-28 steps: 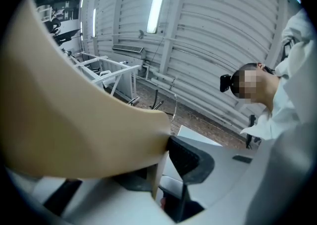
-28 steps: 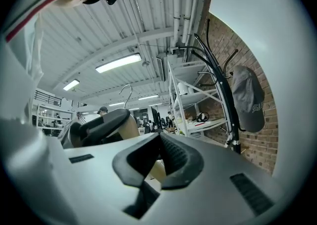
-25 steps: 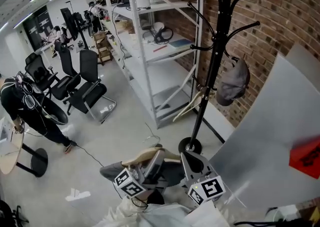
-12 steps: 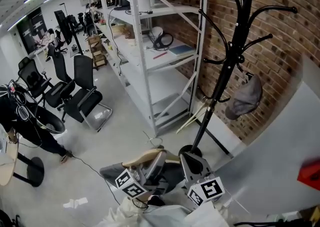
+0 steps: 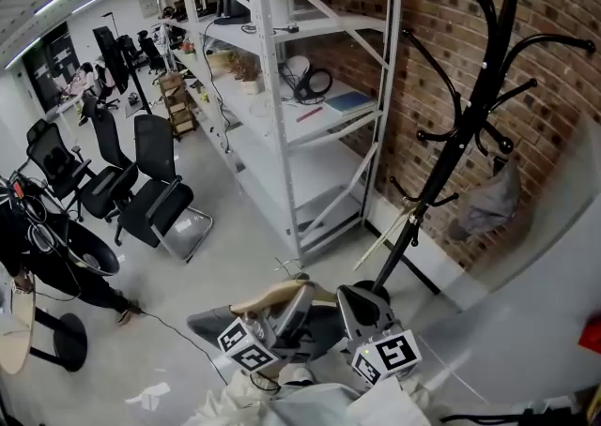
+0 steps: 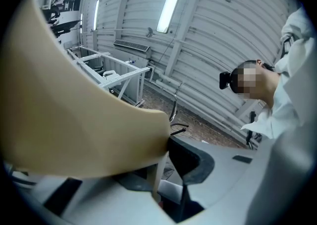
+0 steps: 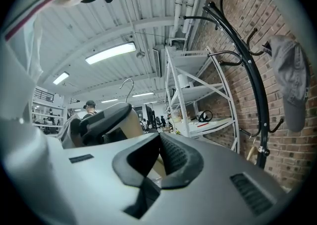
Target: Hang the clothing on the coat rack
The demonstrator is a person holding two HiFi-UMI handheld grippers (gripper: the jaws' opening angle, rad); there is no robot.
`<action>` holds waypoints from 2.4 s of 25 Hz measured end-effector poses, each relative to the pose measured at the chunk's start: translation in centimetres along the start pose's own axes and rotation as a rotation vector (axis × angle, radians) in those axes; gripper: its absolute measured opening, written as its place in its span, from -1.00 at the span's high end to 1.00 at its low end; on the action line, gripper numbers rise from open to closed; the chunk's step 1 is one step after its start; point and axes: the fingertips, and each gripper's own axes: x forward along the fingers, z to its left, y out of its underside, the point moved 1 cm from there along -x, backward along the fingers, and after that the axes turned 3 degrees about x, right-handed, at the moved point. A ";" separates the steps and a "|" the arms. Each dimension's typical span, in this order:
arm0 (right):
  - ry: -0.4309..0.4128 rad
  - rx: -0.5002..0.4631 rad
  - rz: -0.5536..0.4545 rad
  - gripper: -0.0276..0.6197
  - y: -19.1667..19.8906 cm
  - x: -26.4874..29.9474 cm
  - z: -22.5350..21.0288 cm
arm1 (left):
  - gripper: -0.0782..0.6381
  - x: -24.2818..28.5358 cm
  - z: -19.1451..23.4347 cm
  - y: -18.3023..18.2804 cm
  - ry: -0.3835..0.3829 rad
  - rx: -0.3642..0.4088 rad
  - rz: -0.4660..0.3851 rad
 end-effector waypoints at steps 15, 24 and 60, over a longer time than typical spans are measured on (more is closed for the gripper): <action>0.106 -0.006 0.033 0.84 1.7 5.3 1.0 | 0.48 -2.0 6.0 -3.4 0.020 -0.045 0.016; 0.123 -0.010 0.033 0.84 1.6 7.8 -0.4 | 0.48 -0.6 8.6 -3.4 0.033 -0.062 0.028; 0.434 0.011 -0.070 0.84 -2.7 12.5 -25.2 | 0.48 20.7 18.9 6.8 0.256 -0.213 0.189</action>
